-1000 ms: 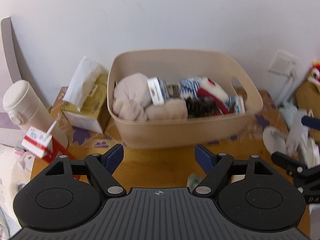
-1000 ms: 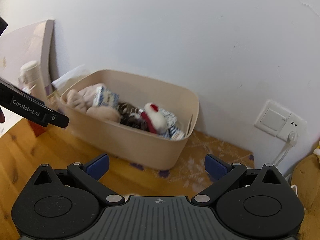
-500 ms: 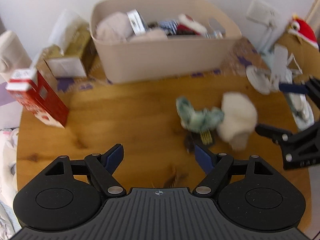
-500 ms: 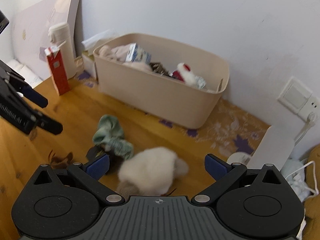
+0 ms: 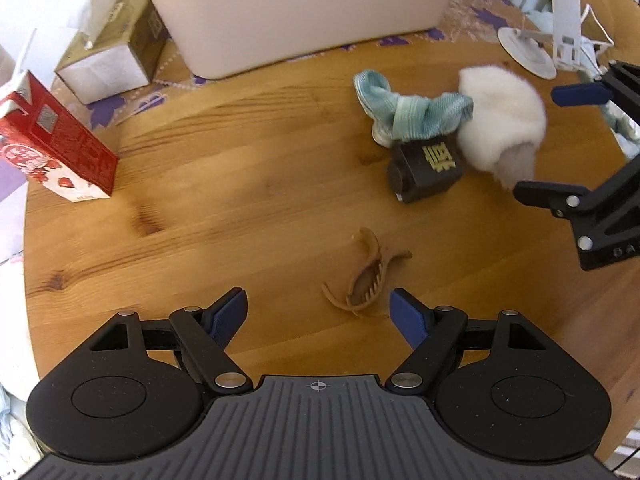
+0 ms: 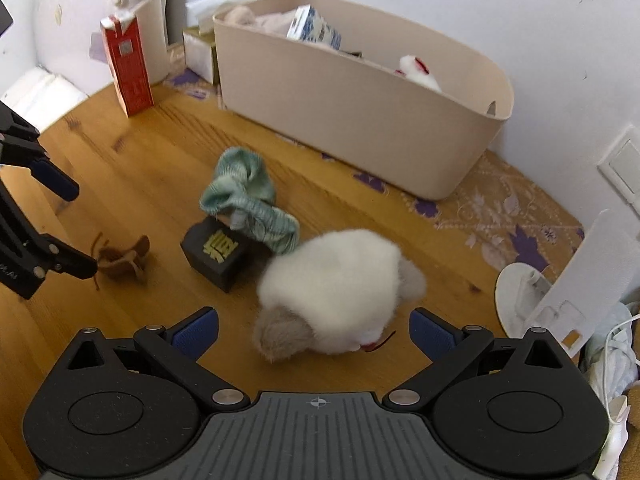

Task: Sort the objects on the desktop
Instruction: 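Move both open tools back over the remaining items on the table, then grasp the tan claw clip with the left tool while the right tool grasps the white fluffy plush, then carry the clip and plush over the basket and open both tools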

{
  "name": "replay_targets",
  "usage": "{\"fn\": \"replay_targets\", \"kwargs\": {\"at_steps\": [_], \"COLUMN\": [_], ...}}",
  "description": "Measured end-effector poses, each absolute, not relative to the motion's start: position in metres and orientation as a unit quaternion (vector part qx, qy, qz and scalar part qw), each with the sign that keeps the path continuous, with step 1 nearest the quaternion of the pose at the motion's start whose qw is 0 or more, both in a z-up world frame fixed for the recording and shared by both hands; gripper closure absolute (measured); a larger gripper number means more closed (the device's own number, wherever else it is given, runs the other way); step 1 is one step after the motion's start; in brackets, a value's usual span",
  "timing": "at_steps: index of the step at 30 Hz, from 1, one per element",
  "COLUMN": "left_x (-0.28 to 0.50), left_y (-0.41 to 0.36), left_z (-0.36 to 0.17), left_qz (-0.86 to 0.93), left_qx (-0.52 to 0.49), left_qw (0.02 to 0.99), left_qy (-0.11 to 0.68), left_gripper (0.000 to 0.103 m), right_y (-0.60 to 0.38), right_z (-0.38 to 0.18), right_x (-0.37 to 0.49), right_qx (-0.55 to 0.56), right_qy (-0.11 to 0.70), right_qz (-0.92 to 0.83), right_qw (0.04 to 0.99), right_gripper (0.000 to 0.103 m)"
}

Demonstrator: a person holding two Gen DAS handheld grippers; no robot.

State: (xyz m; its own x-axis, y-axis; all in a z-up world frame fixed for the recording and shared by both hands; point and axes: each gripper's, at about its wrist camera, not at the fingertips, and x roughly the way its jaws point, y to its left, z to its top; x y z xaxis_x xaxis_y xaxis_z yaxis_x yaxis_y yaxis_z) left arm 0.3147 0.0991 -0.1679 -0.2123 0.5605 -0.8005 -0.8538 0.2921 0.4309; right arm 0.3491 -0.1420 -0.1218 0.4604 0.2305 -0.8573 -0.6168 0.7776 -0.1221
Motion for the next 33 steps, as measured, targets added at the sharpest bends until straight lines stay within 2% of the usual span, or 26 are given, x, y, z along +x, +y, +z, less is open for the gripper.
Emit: {"fn": "replay_targets", "kwargs": {"at_steps": [8, 13, 14, 15, 18, 20, 21, 23, 26, 33], "left_x": [0.322, 0.325, 0.325, 0.325, 0.323, 0.324, 0.325, 0.326, 0.326, 0.32], "left_y": [0.103, 0.105, 0.105, 0.106, 0.106, 0.105, 0.105, 0.104, 0.102, 0.097], "left_z": [-0.182, -0.187, -0.188, -0.189, -0.191, -0.19, -0.19, -0.191, -0.191, -0.183], "left_qz": [0.558, 0.545, 0.544, 0.542, 0.535, 0.53, 0.528, 0.529, 0.53, 0.537], "left_qx": [-0.105, -0.108, -0.106, -0.104, -0.093, -0.086, -0.082, -0.079, -0.078, -0.075], "left_qw": [0.62, 0.631, 0.633, 0.633, 0.643, 0.65, 0.65, 0.651, 0.652, 0.656], "left_qy": [0.541, 0.541, 0.541, 0.542, 0.54, 0.538, 0.539, 0.538, 0.537, 0.524], "left_gripper": [0.024, 0.033, 0.035, 0.044, 0.054, 0.065, 0.065, 0.065, 0.065, 0.065], "right_y": [-0.134, -0.133, -0.133, -0.133, -0.134, -0.135, -0.137, -0.139, -0.139, -0.148], "right_z": [-0.138, -0.143, -0.144, -0.145, -0.146, -0.147, -0.147, -0.149, -0.147, -0.133], "right_x": [0.355, 0.357, 0.357, 0.357, 0.358, 0.358, 0.359, 0.359, 0.354, 0.348], "right_qx": [-0.227, -0.217, -0.215, -0.213, -0.215, -0.216, -0.212, -0.203, -0.207, -0.198], "right_qy": [0.453, 0.46, 0.461, 0.464, 0.465, 0.466, 0.469, 0.477, 0.474, 0.456], "right_qz": [0.249, 0.253, 0.255, 0.259, 0.263, 0.26, 0.258, 0.258, 0.258, 0.255], "right_qw": [0.825, 0.823, 0.822, 0.82, 0.817, 0.818, 0.818, 0.815, 0.816, 0.829], "right_gripper": [0.0, 0.002, 0.007, 0.01, 0.026, 0.046, 0.052, 0.072, 0.08, 0.082]}}
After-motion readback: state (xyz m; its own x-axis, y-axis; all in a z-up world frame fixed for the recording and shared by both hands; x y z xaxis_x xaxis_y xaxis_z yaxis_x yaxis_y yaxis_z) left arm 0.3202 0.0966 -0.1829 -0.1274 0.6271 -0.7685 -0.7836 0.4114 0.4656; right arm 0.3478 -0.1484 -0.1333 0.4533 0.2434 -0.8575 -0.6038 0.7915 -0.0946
